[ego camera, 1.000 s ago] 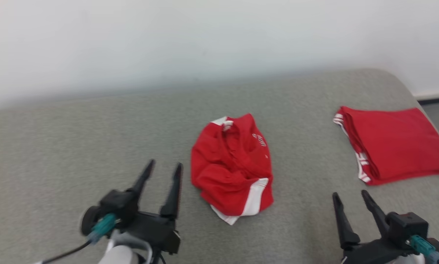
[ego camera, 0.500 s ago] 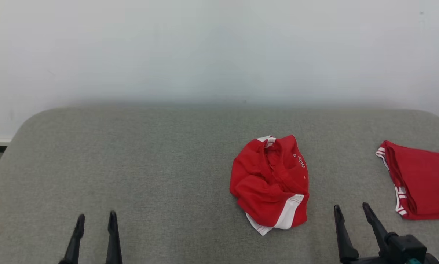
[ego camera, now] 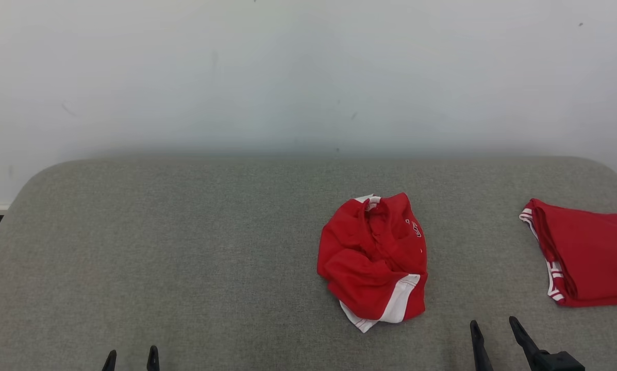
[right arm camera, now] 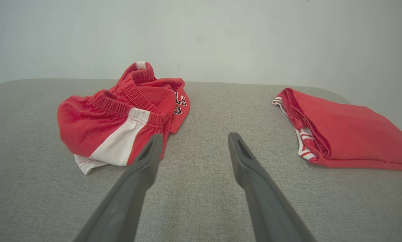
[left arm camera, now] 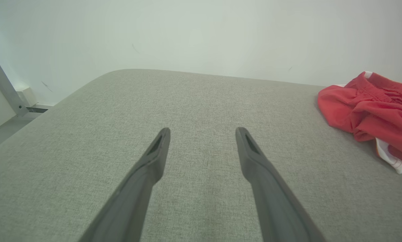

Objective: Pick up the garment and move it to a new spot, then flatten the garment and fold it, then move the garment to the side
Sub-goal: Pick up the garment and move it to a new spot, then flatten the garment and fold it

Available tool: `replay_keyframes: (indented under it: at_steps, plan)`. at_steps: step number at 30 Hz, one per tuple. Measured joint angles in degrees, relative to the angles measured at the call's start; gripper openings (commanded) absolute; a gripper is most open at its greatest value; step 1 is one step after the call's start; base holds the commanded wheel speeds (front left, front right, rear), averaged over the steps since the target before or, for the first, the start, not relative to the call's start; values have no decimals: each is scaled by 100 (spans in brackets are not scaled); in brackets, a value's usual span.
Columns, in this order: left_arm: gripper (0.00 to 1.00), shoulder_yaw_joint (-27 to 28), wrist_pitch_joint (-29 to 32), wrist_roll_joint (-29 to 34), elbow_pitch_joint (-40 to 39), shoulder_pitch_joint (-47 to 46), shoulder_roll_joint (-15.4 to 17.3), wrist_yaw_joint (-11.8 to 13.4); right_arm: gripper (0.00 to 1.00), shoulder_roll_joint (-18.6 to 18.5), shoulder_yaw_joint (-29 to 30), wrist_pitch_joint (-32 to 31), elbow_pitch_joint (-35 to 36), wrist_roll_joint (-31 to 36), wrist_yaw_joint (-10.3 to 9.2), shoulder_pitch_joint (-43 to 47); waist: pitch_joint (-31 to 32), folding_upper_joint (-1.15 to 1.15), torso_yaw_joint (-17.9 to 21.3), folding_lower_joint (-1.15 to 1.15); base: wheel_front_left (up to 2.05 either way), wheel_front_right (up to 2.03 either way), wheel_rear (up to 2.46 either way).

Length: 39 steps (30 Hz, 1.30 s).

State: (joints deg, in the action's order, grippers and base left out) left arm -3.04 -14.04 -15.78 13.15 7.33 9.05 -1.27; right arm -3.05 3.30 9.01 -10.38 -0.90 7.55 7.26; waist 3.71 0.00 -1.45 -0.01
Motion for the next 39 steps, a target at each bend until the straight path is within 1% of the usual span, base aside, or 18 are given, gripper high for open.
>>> replay_keyframes:
  at_steps: [10, 23, 28, 33, 39]
  plan:
    - [100, -66, -10, -12, 27, -140, 38, -57, 100, 2, 67, -34, -12, 46, 0, -34, -77, 0, 149, 0, 0, 0, 0]
    - [100, -103, -76, -8, 11, -141, 30, -52, 100, 7, 29, -149, 227, -14, 0, -21, -145, 0, 213, 1, 0, 0, 0]
    - [100, -223, -71, 0, 44, -186, 26, -85, 100, 9, -27, -207, 322, -49, 0, -13, -167, 0, 284, 1, 0, 0, 0]
    - [100, -549, 336, 65, 113, -477, 44, -261, 100, 11, -174, -297, 422, -120, 0, -53, -205, 0, 500, 1, 0, 0, 0]
    - [100, -1255, 1188, 156, 137, -1249, -34, -483, 100, 13, -285, -328, 423, -205, 0, -119, -303, 0, 930, 1, 0, 0, 0]
